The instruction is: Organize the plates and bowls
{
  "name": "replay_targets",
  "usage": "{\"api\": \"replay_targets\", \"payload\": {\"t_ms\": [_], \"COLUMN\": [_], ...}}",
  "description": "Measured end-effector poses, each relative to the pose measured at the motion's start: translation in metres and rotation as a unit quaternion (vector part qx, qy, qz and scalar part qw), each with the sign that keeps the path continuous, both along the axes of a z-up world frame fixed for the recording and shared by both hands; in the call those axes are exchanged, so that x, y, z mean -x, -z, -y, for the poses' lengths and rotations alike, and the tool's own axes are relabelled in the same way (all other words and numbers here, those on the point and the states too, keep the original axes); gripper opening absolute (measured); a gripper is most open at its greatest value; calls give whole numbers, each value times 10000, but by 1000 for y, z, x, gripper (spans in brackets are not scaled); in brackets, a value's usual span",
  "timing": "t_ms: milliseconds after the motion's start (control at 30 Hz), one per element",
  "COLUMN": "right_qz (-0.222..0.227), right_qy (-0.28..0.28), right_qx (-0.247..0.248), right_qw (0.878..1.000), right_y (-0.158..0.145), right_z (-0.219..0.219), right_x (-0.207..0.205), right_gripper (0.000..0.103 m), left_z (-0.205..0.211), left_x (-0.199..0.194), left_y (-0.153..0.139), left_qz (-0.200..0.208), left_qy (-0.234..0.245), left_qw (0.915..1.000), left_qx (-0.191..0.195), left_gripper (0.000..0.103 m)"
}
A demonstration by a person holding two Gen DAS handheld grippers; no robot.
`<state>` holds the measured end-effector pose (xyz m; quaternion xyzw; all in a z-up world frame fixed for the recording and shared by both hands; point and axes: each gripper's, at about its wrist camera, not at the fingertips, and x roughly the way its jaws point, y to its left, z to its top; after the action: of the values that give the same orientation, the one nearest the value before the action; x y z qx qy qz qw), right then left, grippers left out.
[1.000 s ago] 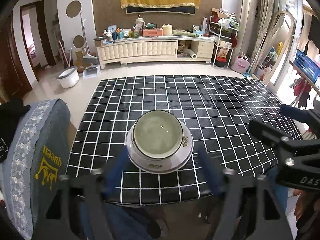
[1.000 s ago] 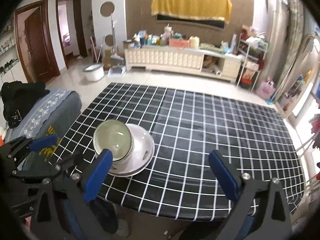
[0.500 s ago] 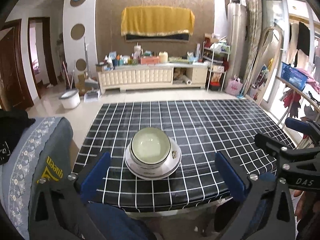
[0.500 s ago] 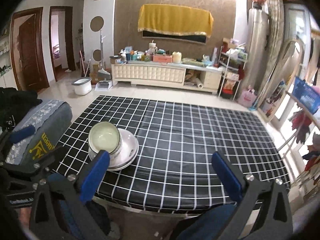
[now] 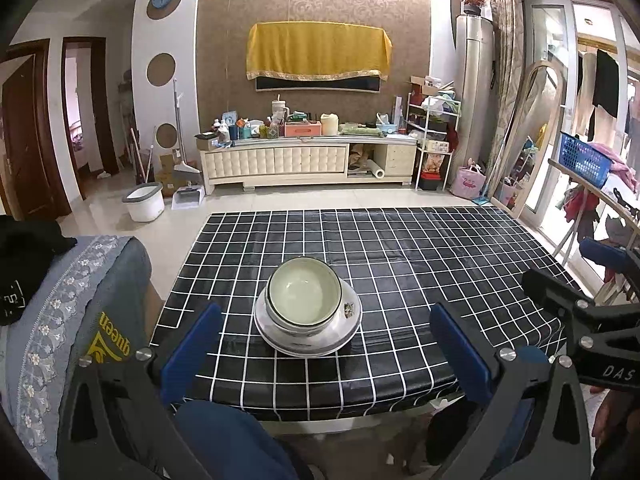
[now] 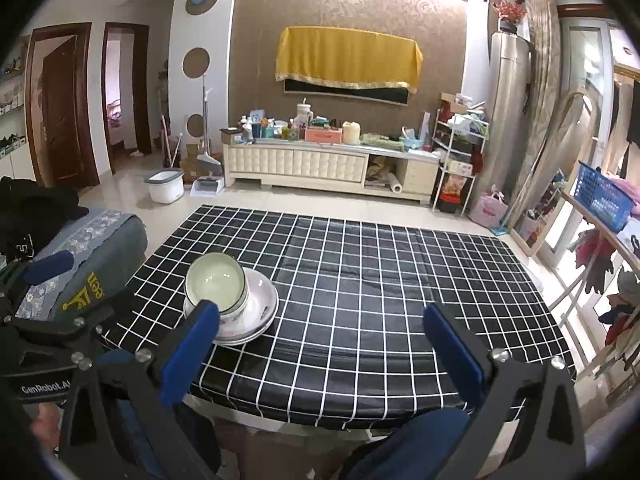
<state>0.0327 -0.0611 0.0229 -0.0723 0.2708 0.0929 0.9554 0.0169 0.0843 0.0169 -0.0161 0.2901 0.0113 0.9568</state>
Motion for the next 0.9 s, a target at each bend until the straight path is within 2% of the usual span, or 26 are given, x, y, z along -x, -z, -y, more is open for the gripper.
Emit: {"api": "replay_targets", "payload": {"t_ms": [167, 900], "right_qz": [-129, 50], "right_qy": [-40, -5], "right_qx": [-71, -75], "right_qw": [9999, 10000], "right_y": [3, -2], "right_z": [2, 5], "right_x": [-1, 11], "right_gripper": [103, 103], "left_z": [3, 8], "left_x": [3, 6], "left_y": [0, 0], "left_qz": [9, -6], "left_qy": [35, 105], "left_qw": [10000, 9999], "left_qx": [-43, -14], "left_gripper": [103, 103]}}
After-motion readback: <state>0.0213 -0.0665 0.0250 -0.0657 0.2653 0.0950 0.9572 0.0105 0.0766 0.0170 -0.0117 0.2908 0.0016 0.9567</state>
